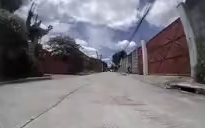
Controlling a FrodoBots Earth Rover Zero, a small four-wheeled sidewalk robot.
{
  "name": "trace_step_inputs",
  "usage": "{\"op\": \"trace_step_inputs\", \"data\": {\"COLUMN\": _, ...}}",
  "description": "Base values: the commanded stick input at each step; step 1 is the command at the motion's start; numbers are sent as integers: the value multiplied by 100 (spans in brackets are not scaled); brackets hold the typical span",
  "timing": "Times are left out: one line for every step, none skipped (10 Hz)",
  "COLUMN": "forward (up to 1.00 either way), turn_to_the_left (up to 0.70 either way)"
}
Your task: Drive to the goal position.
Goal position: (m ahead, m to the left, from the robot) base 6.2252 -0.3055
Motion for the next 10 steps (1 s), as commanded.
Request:
{"op": "trace_step_inputs", "data": {"forward": 70, "turn_to_the_left": -28}}
{"op": "trace_step_inputs", "data": {"forward": 70, "turn_to_the_left": -14}}
{"op": "trace_step_inputs", "data": {"forward": 70, "turn_to_the_left": -5}}
{"op": "trace_step_inputs", "data": {"forward": 70, "turn_to_the_left": -4}}
{"op": "trace_step_inputs", "data": {"forward": 70, "turn_to_the_left": -3}}
{"op": "trace_step_inputs", "data": {"forward": 70, "turn_to_the_left": -3}}
{"op": "trace_step_inputs", "data": {"forward": 70, "turn_to_the_left": -3}}
{"op": "trace_step_inputs", "data": {"forward": 70, "turn_to_the_left": -3}}
{"op": "trace_step_inputs", "data": {"forward": 70, "turn_to_the_left": -1}}
{"op": "trace_step_inputs", "data": {"forward": 70, "turn_to_the_left": -1}}
